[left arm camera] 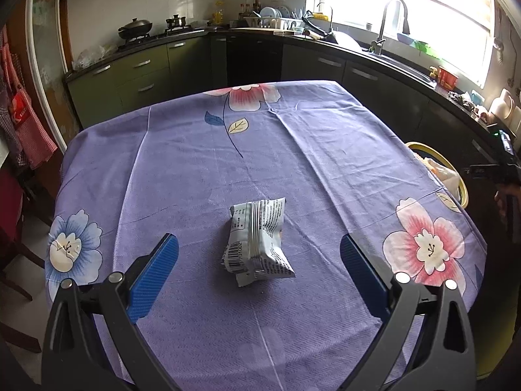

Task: Collect trash
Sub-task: 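Grasp the silver snack wrapper with the left tool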

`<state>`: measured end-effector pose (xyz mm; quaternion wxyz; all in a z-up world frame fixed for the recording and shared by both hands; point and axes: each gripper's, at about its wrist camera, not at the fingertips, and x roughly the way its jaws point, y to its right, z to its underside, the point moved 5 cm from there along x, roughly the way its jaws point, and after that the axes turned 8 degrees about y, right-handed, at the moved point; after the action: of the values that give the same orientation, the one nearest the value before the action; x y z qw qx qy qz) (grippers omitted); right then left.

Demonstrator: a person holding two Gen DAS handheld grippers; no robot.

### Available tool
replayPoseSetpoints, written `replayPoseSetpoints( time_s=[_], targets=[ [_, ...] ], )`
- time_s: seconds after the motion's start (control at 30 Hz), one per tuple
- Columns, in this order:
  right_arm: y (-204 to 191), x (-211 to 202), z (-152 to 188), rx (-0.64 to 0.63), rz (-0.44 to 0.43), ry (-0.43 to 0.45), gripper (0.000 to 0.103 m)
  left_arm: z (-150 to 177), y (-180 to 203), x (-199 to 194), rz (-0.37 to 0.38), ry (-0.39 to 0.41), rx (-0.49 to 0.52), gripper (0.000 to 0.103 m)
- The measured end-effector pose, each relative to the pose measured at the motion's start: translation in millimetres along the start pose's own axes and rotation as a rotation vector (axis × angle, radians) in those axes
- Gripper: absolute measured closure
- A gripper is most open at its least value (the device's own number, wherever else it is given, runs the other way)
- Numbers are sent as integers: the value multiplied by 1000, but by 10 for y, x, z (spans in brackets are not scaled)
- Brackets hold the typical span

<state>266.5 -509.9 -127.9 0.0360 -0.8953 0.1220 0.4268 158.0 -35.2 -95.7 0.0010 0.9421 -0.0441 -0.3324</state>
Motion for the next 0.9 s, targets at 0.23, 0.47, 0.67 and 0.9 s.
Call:
replayPoseSetpoints(
  time_s=[0.23,0.47,0.67,0.9],
  targets=[
    [21,-210,-286,86,-98,94,38,10,114,25,12,-6,24,8],
    [-336,-513,-168,21,-190,121,37,30,122,199,-2,-47,33,8],
    [-488,-785,16,-9,-225,166,33,23,-6,417,-45,-90,-12,8],
    [-560,-841,182,-32,-263,164,33,119,-117,610,-84,-157,-41,8]
  ],
)
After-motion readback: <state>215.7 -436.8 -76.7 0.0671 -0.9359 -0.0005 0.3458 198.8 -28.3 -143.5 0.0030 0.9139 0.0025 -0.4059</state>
